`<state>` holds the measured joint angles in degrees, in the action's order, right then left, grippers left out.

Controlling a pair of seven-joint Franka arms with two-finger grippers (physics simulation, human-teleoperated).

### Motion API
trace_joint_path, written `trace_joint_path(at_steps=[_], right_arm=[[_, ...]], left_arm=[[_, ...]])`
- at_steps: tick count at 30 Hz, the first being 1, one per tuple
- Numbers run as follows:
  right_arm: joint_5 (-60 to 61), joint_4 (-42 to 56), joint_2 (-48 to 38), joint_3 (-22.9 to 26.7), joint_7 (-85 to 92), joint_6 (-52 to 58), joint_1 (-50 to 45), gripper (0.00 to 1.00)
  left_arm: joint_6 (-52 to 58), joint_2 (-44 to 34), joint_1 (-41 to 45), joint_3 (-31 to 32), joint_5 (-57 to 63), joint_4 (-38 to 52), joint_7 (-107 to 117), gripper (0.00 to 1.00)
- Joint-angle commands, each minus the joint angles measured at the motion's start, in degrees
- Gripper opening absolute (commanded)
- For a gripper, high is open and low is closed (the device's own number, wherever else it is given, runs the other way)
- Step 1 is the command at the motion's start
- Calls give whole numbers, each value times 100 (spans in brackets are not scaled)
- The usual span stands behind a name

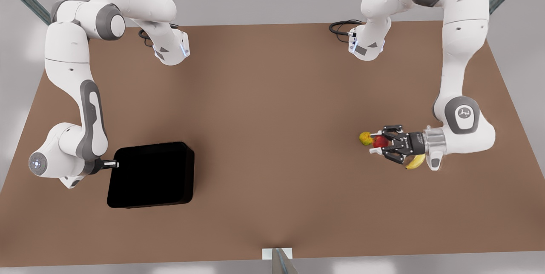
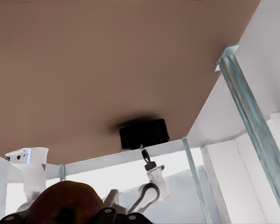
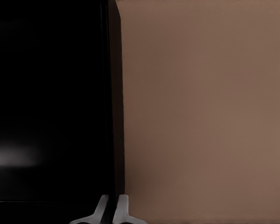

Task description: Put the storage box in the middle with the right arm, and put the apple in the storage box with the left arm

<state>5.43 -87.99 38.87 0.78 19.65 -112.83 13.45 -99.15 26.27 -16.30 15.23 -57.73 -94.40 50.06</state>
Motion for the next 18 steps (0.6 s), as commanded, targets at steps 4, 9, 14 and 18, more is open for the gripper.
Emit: trace_joint_path(at_steps=[4,9,14,18], right_arm=[[117,256,-126,-201,-32,437,-202,21],[143,274,-143,-253,-401,437,-870,21],[591,370,-117,-447,-1087,358,-1345,21],[337,379,-126,-420,-999,349,-1371,21]], left_arm=[[229,10,-5,129,4955,124,338,21],[211,27,-5,156,4912,273,461,21],[167,54,-5,296,4885,299,672,21],[115,98,13,393,4894,422,760,21]])
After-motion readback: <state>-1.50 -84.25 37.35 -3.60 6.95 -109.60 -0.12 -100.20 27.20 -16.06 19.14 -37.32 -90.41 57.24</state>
